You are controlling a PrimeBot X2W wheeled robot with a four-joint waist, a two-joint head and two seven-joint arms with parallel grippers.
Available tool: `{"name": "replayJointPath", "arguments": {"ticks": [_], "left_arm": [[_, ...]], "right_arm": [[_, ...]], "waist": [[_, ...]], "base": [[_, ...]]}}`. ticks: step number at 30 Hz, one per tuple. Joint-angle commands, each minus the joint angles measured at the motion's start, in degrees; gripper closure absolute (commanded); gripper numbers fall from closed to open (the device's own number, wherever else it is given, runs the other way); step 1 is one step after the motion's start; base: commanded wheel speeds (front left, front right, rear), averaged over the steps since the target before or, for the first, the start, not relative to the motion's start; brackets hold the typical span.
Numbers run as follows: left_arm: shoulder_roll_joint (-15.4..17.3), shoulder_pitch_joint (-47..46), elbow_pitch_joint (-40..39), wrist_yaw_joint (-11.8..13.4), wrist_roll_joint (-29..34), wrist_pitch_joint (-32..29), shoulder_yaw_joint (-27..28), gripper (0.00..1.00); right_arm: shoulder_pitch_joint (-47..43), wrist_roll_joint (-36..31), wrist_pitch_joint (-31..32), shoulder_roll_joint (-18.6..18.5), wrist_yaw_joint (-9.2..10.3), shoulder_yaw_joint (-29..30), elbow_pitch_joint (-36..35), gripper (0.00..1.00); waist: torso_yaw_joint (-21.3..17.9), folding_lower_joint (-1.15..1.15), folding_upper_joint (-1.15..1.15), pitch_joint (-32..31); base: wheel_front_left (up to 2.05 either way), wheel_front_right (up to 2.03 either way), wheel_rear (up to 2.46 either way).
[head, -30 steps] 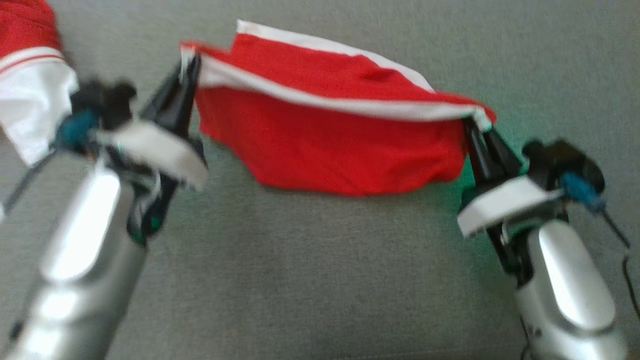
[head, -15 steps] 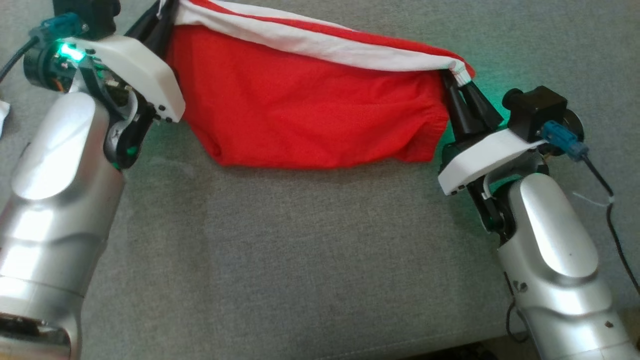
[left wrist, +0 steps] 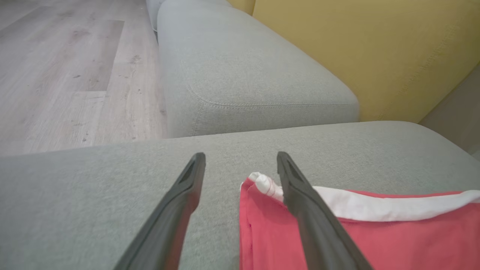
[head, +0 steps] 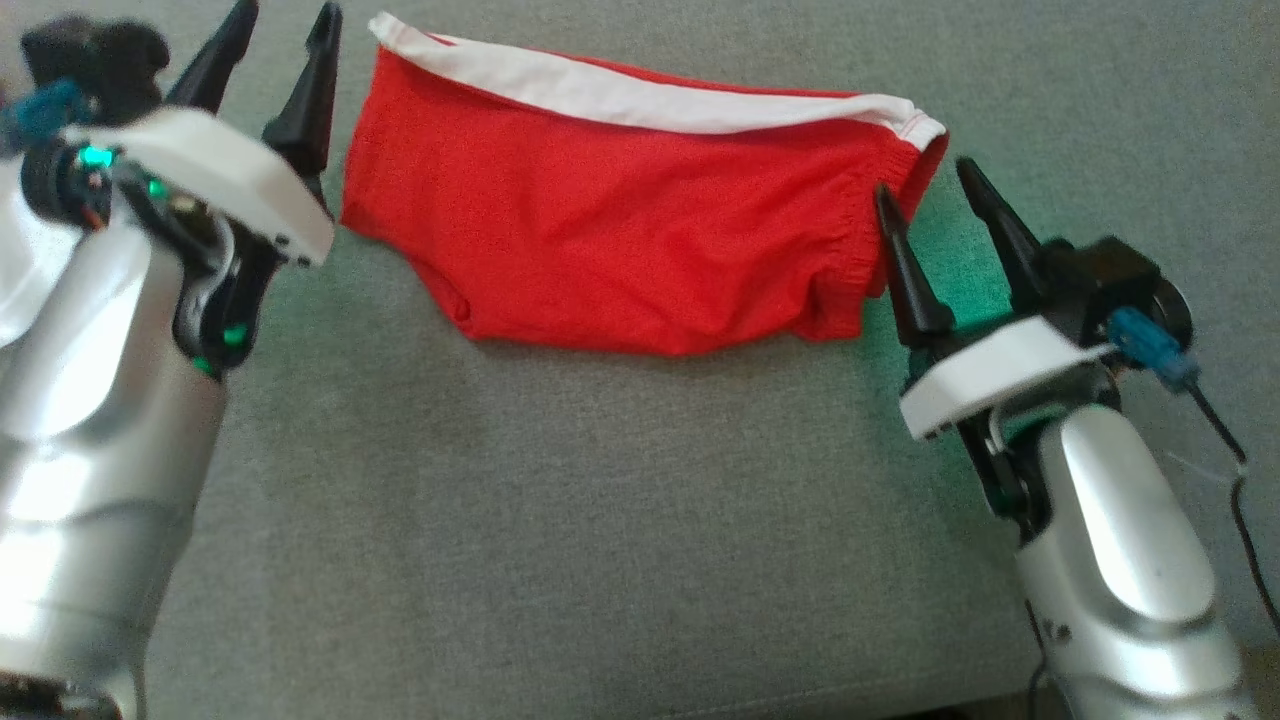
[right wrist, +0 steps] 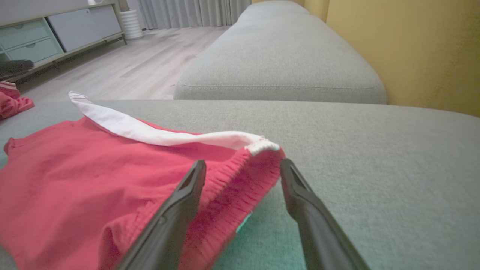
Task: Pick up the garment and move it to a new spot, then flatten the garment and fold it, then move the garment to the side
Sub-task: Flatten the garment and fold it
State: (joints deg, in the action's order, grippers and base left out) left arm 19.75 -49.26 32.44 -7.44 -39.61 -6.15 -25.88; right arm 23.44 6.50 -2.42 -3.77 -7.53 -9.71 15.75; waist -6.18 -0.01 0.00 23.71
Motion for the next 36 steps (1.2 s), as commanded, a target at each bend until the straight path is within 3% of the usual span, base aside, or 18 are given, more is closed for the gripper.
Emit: {"name": "replayJointPath", "arguments": {"ticks": [1,10,16,19,23,36], "left_arm": [[2.8,-0.5,-2.2,0.4,-0.3,0.5,2.3,0.0],[1.2,9.2,-7.8,3.8,-1.5,1.9,1.7,0.0],[-1.8,12.6,-6.2,8.5,-1.5,2.6,1.3,0.0],[-2.9,12.2,-5.0,9.6,-1.3,3.2,1.2,0.0],[-3.3,10.5,-2.9,9.7,-1.4,2.6,1.0,0.0],[-3.6,6.9,1.6,7.7,-0.4,-9.3,-5.0,0.0]], "right_arm": [[-0.7,-0.3,0.3,0.9,0.04,-0.7,-2.5,0.0],[-9.2,-2.3,3.2,0.9,0.04,3.7,-11.1,0.0],[-12.1,-2.0,4.8,0.9,0.04,4.3,-16.7,0.0],[-12.3,-2.3,5.7,0.9,0.04,3.9,-18.4,0.0],[-11.8,-2.4,6.3,0.9,0.04,3.6,-19.8,0.0],[-11.5,-2.3,6.6,0.9,0.04,2.7,-20.3,0.0]], "waist": [[0.7,0.01,0.0,-1.0],[1.8,0.01,0.0,-4.8],[0.9,0.01,0.0,-4.0],[0.3,0.01,0.0,-2.9],[-0.3,0.01,0.0,-1.8],[-1.0,0.01,0.0,-0.8]], "base": [[0.0,0.0,0.0],[0.0,0.0,0.0],[0.0,0.0,0.0],[0.0,0.0,0.0],[0.0,0.0,0.0],[0.0,0.0,0.0]]}}
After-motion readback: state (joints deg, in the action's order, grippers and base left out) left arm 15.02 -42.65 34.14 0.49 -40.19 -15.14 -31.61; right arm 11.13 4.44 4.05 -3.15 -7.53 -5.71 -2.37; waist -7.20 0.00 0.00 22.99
